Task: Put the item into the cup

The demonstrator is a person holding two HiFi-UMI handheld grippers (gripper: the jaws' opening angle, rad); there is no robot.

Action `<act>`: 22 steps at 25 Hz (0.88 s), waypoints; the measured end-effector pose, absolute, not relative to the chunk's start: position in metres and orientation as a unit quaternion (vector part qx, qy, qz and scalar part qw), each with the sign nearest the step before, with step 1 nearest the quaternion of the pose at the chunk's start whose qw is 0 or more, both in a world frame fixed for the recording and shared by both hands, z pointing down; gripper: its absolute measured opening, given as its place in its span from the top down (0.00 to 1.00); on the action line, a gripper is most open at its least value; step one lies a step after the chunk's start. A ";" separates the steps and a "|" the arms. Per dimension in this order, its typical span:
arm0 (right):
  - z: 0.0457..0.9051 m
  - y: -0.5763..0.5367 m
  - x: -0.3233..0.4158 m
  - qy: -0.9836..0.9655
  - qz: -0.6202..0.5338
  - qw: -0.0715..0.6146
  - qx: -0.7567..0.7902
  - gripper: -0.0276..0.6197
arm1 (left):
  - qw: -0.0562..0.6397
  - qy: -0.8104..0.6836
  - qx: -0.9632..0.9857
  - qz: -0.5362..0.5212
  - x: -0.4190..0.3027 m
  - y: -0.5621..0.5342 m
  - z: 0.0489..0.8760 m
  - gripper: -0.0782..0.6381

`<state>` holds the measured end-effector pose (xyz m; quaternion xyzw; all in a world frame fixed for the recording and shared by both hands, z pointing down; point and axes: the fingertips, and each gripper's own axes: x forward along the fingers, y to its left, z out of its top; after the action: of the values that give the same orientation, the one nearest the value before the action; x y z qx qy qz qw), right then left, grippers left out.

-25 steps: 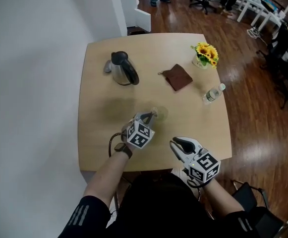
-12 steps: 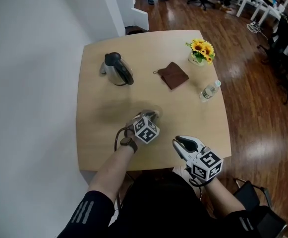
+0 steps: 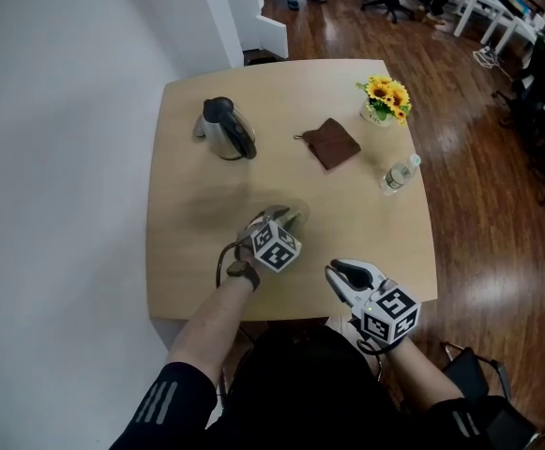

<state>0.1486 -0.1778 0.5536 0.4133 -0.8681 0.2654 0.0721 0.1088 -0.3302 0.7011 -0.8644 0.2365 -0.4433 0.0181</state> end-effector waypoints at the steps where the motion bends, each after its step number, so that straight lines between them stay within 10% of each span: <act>1: 0.554 -0.178 0.148 -0.869 0.265 0.072 0.412 0.85 | 0.019 0.238 -0.865 -0.442 0.108 -0.330 0.700 0.76; 22: 0.542 -0.177 0.120 -0.900 0.283 0.051 0.328 0.85 | -0.066 0.331 -0.912 -0.232 0.000 -0.178 0.553 0.77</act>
<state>0.1199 -0.1771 0.5421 0.3283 -0.8998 0.2830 0.0505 0.0001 -0.1781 0.5528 -0.9125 0.3305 -0.2319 -0.0664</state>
